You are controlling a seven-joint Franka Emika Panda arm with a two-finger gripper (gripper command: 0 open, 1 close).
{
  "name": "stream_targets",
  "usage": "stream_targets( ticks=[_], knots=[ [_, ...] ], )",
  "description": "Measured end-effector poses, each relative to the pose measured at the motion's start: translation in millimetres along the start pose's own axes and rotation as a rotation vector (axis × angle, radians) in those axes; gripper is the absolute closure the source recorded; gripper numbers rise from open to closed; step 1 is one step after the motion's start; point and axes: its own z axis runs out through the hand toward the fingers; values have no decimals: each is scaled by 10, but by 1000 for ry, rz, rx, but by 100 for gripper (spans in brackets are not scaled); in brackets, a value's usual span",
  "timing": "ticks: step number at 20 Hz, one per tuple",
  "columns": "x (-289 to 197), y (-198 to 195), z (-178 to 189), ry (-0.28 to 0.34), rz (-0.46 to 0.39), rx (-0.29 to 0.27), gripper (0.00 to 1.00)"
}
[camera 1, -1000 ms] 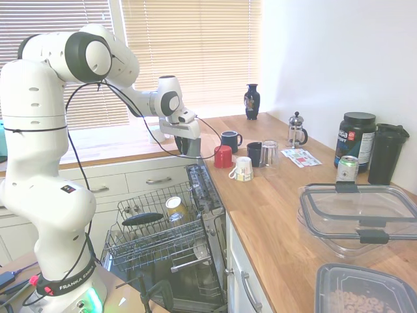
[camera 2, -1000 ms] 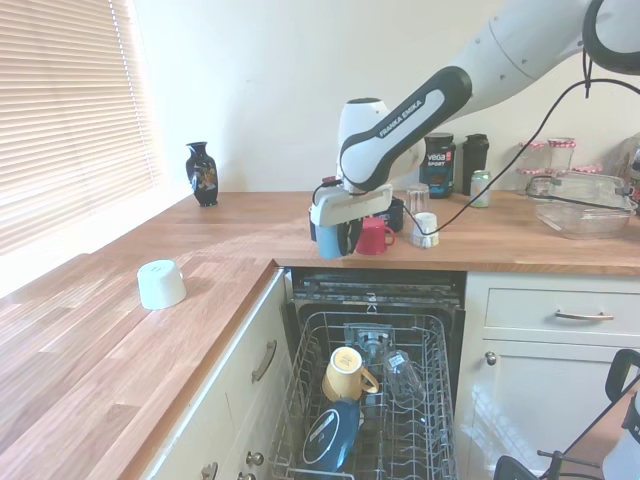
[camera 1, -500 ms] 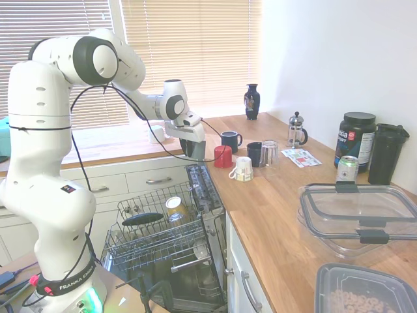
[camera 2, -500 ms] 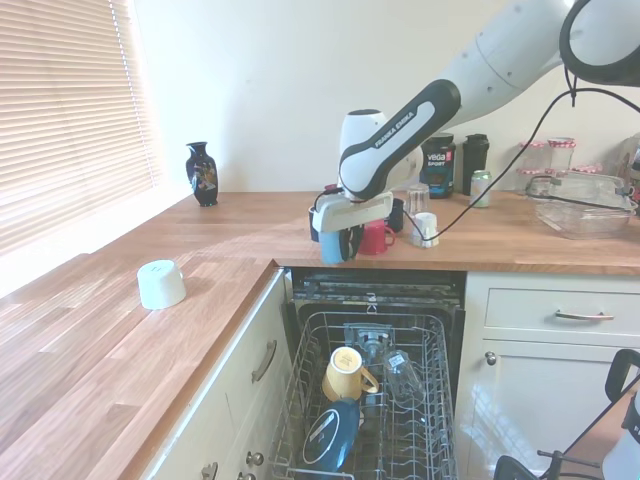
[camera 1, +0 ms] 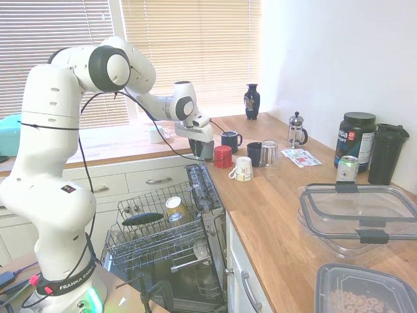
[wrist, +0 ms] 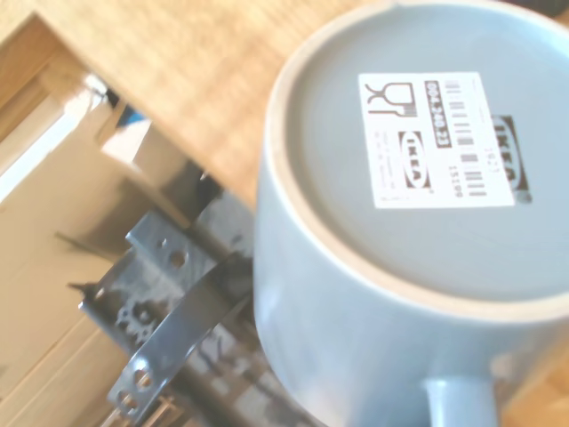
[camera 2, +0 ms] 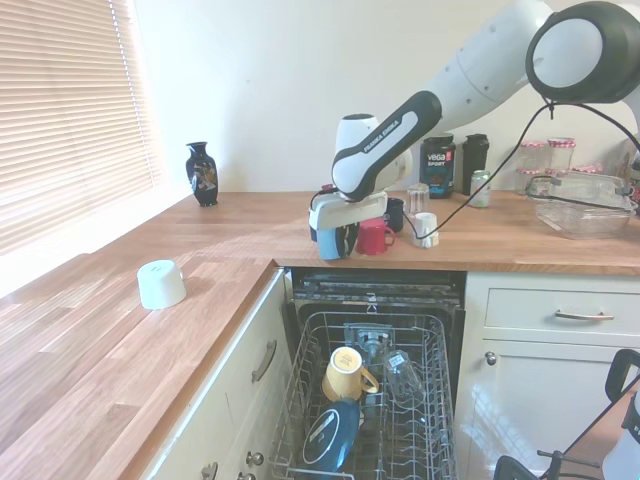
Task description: Unload the gray mug from the dishwasher
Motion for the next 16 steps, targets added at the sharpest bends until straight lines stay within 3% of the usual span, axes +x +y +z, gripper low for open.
stream_targets(
  ticks=[15,16],
  knots=[
    [299,-112,293,-9,-17,-57,100],
    [298,-102,319,-17,-19,-69,0]
  ],
)
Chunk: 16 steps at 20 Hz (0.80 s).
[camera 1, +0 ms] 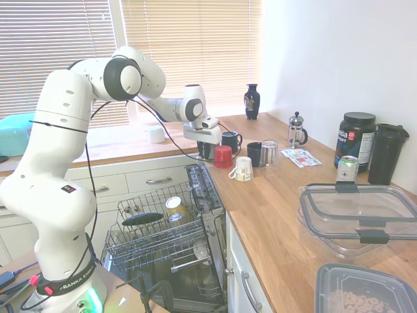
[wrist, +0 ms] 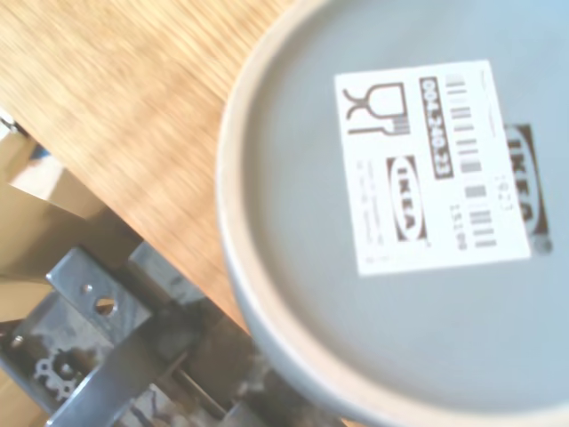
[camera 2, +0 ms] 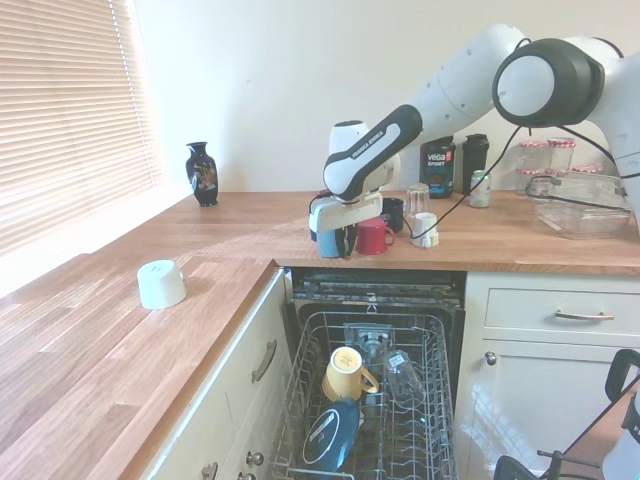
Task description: Unload the gray mug from the dishwasher
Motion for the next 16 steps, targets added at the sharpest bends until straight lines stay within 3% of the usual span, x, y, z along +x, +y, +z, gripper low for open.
stream_targets(
  ticks=[5,16],
  knots=[
    [52,-49,20,-18,5,-25,0],
    [132,-34,-6,-3,15,-17,0]
  ],
)
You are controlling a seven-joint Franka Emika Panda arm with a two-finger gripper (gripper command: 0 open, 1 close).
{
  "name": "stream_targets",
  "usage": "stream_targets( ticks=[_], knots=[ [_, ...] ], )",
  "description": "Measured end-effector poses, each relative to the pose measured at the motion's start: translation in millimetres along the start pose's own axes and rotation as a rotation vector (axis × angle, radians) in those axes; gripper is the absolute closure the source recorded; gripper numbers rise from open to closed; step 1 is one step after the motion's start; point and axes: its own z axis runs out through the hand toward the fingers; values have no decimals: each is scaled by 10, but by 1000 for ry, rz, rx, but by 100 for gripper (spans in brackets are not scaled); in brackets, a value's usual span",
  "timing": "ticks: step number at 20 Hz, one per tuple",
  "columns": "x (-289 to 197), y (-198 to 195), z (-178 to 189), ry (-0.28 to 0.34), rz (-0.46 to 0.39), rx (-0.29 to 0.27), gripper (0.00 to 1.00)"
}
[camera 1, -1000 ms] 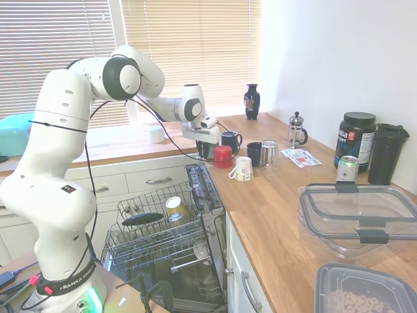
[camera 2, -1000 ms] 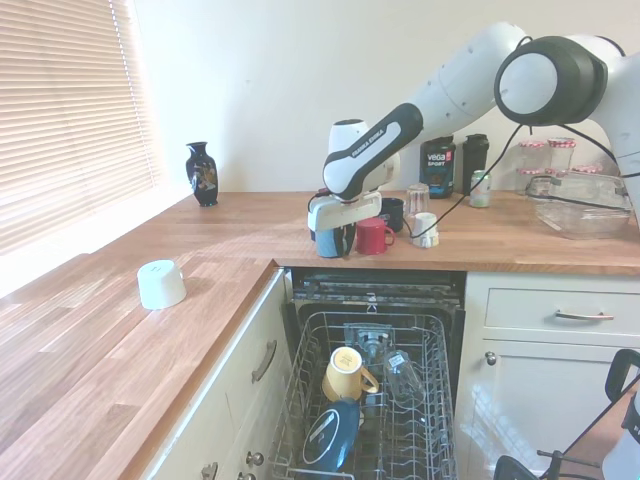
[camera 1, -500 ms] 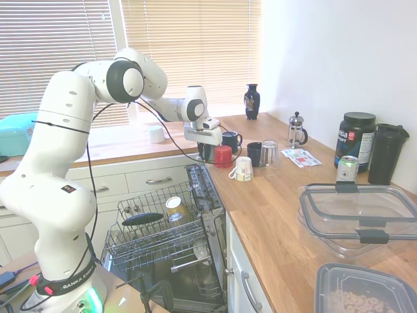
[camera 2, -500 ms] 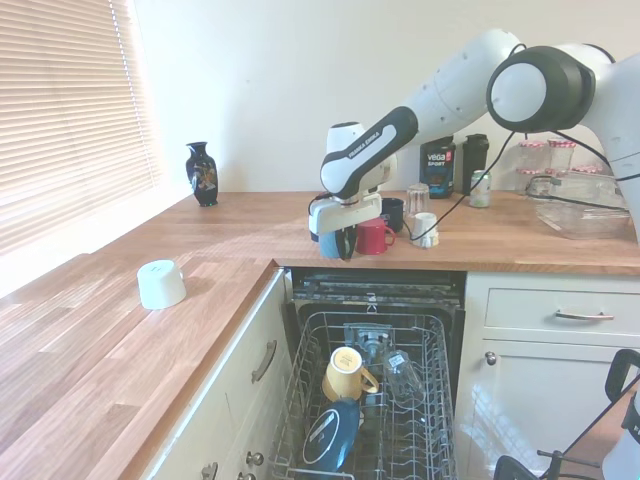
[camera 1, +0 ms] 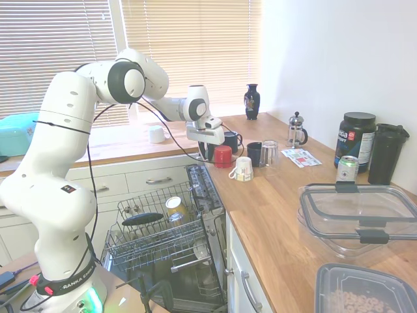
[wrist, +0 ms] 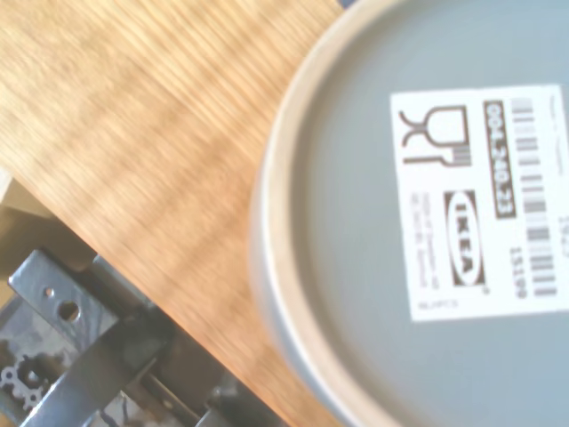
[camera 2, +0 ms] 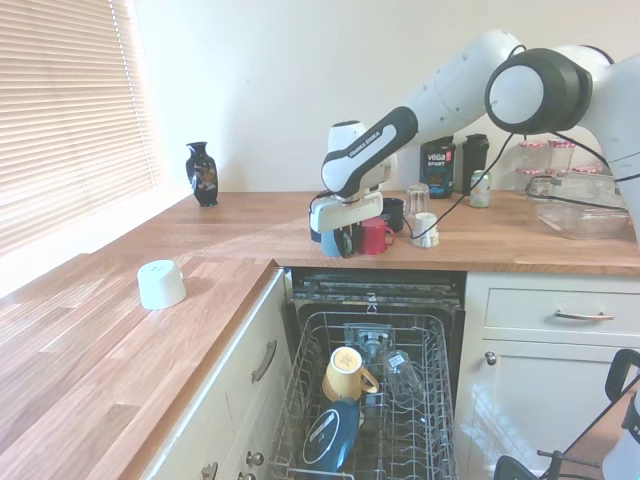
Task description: Unload the gray mug from the dishwasher
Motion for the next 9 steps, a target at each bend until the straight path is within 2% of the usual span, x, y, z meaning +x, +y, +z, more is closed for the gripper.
stream_targets(
  ticks=[4,9],
  knots=[
    [-167,113,-92,13,3,27,0],
    [-655,411,-171,18,36,67,0]
  ],
)
